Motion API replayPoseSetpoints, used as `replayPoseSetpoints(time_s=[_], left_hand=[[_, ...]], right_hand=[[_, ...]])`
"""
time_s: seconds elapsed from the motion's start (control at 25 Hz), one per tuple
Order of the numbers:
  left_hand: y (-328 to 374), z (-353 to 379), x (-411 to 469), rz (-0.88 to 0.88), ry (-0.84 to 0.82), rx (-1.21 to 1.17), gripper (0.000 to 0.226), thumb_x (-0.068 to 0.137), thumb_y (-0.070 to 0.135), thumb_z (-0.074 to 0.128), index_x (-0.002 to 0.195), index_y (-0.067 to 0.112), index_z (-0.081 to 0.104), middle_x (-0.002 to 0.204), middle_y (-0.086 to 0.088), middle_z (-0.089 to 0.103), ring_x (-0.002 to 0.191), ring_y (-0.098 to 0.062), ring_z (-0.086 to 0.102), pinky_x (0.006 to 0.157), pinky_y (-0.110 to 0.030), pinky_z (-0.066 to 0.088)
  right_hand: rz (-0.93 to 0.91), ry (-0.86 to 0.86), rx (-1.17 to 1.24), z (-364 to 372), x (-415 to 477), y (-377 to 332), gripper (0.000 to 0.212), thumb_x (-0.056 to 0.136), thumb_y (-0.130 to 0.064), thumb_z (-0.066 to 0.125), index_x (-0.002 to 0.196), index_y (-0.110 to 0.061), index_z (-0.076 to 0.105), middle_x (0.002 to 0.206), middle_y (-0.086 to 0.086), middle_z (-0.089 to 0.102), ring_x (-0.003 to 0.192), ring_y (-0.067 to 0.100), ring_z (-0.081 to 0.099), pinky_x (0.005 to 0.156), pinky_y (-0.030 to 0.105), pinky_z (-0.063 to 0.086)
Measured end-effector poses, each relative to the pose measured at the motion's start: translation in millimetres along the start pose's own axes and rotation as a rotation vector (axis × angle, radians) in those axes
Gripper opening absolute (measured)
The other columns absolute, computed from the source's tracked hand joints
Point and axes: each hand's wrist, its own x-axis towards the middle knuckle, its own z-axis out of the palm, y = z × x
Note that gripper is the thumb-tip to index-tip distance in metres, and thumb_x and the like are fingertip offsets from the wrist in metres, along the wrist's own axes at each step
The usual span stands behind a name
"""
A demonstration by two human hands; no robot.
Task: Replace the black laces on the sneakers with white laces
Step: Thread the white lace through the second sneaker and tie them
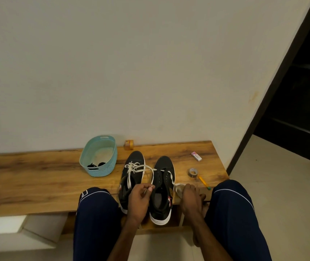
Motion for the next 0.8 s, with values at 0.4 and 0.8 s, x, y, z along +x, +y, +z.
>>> replayPoseSetpoints(time_s=[0.4, 0.8], left_hand=[[165.0, -30.2, 26.0, 0.370, 0.197, -0.355, 0.015, 0.091, 0.015, 0.070, 0.100, 0.026, 0.075, 0.100, 0.009, 0.075, 0.095, -0.016, 0.070, 0.082, -0.028, 0.056], [292.9, -50.5, 12.3, 0.561, 0.161, -0.417, 0.014, 0.092, 0.014, 0.069, 0.105, 0.014, 0.074, 0.091, 0.003, 0.077, 0.080, -0.015, 0.074, 0.072, -0.021, 0.058]], right_hand=[[-0.430, 0.079, 1.209, -194.8, -8.6, -66.8, 0.018, 0.095, -0.011, 0.064, 0.103, -0.022, 0.077, 0.095, -0.007, 0.076, 0.095, 0.004, 0.069, 0.087, 0.025, 0.055], [-0.557, 0.549, 1.178, -335.9, -29.4, -89.2, 0.011, 0.092, -0.018, 0.069, 0.094, -0.024, 0.079, 0.090, -0.015, 0.074, 0.085, 0.001, 0.065, 0.076, 0.021, 0.054]])
